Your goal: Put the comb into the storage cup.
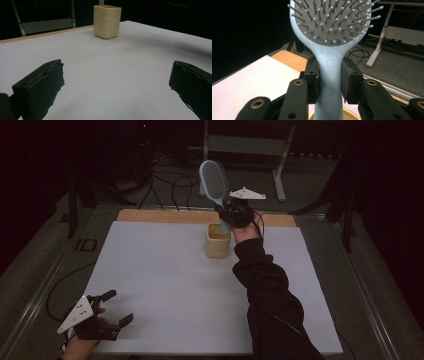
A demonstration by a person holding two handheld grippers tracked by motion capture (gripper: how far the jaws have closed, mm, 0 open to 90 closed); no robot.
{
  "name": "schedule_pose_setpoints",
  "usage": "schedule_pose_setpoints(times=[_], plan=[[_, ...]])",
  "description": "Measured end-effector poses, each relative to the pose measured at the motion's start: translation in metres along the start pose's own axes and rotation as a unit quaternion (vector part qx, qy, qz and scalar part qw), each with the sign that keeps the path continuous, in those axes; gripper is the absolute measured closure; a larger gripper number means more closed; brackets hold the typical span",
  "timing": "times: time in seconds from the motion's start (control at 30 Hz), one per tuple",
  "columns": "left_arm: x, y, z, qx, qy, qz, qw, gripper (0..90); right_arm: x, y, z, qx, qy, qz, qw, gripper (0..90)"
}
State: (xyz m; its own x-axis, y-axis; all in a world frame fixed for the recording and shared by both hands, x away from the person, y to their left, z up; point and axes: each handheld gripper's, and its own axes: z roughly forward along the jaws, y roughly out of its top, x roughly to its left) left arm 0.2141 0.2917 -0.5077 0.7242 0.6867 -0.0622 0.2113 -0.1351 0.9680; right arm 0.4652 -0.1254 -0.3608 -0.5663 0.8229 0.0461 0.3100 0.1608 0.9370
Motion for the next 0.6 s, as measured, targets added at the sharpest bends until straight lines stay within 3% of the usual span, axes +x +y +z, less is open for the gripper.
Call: schedule_pose_setpoints(times=[0.6], plan=[[0.001,0.000,-0.001,-0.004,-0.002,-0.003,1.0000,0.0,-0.004,0.001,0.030,-0.023,0.003,0.007,0.9997,70.1]])
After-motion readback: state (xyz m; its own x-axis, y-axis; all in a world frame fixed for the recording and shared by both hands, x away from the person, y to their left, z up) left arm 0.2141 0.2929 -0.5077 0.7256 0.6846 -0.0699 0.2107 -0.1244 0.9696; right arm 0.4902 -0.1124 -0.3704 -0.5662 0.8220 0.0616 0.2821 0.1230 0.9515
